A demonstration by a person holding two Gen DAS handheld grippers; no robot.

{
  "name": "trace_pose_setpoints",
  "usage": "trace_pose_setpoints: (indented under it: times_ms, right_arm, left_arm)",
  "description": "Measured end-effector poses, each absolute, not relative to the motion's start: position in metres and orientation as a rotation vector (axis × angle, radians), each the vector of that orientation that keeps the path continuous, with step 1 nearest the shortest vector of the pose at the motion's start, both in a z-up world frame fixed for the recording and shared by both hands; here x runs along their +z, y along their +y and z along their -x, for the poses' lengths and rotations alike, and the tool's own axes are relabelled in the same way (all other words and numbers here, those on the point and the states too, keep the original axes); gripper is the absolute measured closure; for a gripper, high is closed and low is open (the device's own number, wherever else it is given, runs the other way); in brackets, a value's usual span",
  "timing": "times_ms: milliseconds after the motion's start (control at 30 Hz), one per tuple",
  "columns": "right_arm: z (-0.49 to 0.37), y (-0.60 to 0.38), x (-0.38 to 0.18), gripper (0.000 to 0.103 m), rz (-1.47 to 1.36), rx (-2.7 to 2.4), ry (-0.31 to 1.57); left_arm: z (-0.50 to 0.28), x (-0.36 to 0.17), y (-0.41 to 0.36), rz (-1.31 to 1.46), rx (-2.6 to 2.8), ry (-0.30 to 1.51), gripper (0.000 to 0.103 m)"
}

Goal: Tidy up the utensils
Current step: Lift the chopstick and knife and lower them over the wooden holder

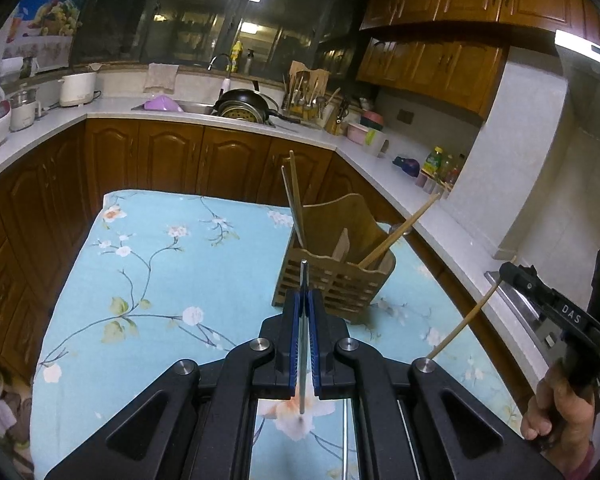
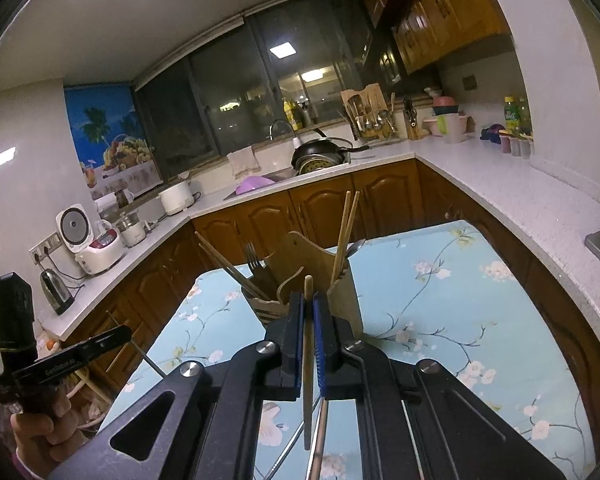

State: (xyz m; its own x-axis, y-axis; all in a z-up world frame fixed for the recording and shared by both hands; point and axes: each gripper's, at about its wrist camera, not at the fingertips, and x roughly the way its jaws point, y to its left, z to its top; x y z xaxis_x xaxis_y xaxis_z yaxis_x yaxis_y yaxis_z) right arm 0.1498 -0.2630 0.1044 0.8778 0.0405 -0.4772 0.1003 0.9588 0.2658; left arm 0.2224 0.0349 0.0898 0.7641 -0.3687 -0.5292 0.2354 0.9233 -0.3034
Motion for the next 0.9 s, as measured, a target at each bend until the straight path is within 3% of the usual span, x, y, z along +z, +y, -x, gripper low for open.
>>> trace_pose_setpoints:
  times_ms: [467, 900]
  right_arm:
    - [-0.157, -0.268, 0.115, 0.098, -0.291, -0.035, 0.458]
    - [-0.184, -0.275, 0.159, 0.098, -0.257, -0.044, 0.328]
  left_arm:
    - [-0.238, 0.095, 0.037, 0.238, -0.327, 0.59, 0.1]
    - [-0.267, 0.132, 0.034, 0.228, -0.323, 0.444, 0.1]
